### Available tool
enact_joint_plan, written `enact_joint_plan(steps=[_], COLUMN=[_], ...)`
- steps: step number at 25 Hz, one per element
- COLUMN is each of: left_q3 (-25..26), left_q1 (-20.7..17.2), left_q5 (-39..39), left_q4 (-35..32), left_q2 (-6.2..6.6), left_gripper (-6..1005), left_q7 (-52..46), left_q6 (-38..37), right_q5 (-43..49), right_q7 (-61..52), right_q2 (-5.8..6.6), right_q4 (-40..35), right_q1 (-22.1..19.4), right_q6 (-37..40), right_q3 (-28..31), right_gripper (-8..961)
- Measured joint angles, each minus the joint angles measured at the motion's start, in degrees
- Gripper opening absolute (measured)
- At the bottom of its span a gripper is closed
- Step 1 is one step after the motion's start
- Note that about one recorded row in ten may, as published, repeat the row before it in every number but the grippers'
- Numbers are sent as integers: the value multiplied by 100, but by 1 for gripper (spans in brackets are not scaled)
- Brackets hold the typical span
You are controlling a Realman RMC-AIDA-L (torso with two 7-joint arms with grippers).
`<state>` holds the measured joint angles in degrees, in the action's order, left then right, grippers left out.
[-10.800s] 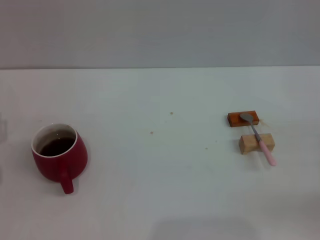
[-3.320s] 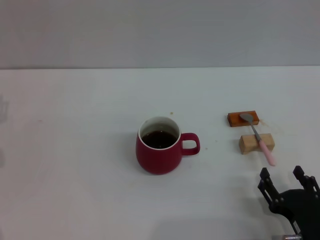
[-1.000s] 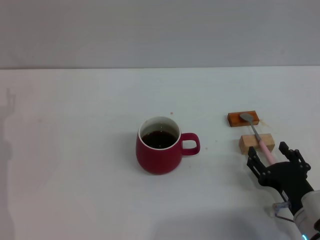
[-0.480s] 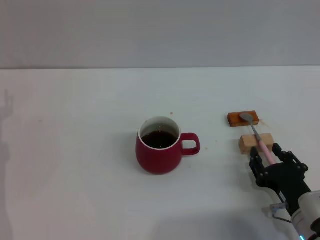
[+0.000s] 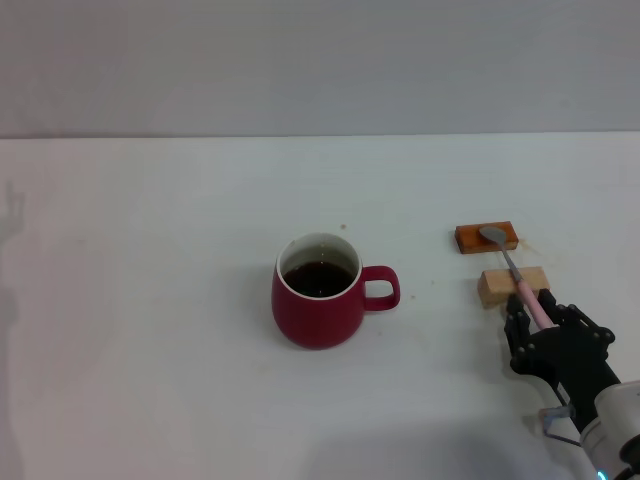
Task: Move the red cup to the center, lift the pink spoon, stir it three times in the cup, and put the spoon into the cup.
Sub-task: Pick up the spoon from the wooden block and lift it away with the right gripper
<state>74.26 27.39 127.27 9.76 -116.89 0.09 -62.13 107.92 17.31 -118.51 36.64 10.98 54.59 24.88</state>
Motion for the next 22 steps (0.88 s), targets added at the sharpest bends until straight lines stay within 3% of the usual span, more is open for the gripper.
enact_joint_plan(steps=[22], left_q3=[0], left_q1=[-15], left_q5=[0], left_q4=[0], left_q2=[-8], left_gripper=[742], left_q7=[0], left_q6=[-9], right_q5=[0], right_q7=[0], right_q2=[-23], right_q4=[-58], right_q1=[18], right_q6=[-1], right_q3=[0], right_gripper=[272])
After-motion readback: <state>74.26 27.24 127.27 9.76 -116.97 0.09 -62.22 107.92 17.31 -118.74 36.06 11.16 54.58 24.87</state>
